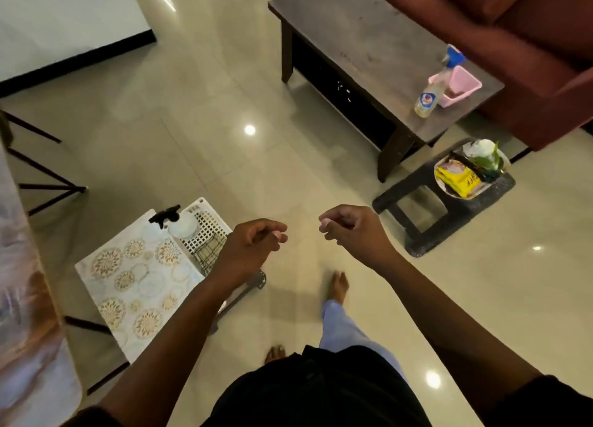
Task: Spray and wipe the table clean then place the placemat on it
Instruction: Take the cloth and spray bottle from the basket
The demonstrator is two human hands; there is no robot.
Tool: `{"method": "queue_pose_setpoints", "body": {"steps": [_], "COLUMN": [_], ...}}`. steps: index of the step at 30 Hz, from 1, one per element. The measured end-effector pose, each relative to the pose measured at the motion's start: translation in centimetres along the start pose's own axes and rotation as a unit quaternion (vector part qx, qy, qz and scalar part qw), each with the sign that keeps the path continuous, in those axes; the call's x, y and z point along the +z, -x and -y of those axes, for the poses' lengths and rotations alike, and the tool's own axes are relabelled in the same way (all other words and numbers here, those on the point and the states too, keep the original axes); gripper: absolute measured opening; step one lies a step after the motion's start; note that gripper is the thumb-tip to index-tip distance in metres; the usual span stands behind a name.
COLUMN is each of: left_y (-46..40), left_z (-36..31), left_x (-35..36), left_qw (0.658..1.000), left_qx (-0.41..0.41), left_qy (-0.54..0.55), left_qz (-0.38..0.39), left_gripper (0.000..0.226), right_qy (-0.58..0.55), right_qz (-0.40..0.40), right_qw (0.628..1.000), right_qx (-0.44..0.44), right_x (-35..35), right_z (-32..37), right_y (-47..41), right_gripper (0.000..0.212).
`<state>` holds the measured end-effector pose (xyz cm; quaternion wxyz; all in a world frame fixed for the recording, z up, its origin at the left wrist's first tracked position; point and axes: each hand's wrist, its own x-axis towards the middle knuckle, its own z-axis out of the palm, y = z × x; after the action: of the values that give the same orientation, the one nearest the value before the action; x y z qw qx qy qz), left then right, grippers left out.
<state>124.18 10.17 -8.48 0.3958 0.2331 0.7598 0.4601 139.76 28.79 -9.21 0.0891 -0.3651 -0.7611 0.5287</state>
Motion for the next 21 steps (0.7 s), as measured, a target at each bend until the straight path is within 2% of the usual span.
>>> {"method": "queue_pose_setpoints", "body": {"steps": [3,12,21], "left_y": [-4.9,-17.4,-28.5], "left_z": [-1.7,-7.2,-8.7], "left_x": [-0.2,-1.0,-8.4], "left_qw": [1.0,0.977,0.929], "left_qx": [-0.006,-0.055,-0.083], "left_qy": [0.017,0.106,0.167], "left_qz": [-0.025,-0.174,-0.319], "left_gripper": [0.021,0.021,0.02], "right_qy": [0.01,0.046,0.077], "right_qz": [0.032,0.183,0.288], "right_qw": [0.999,0.98,0.947], "right_qx": [-0.019,-0.059,-0.122], "right_x": [-1.6,-5.1,0.4], "right_z": [0.4,5.5,14.3], "right_y": [-6.7,-28.4,-45.2], "right_gripper": [0.007,0.005,0.006]}}
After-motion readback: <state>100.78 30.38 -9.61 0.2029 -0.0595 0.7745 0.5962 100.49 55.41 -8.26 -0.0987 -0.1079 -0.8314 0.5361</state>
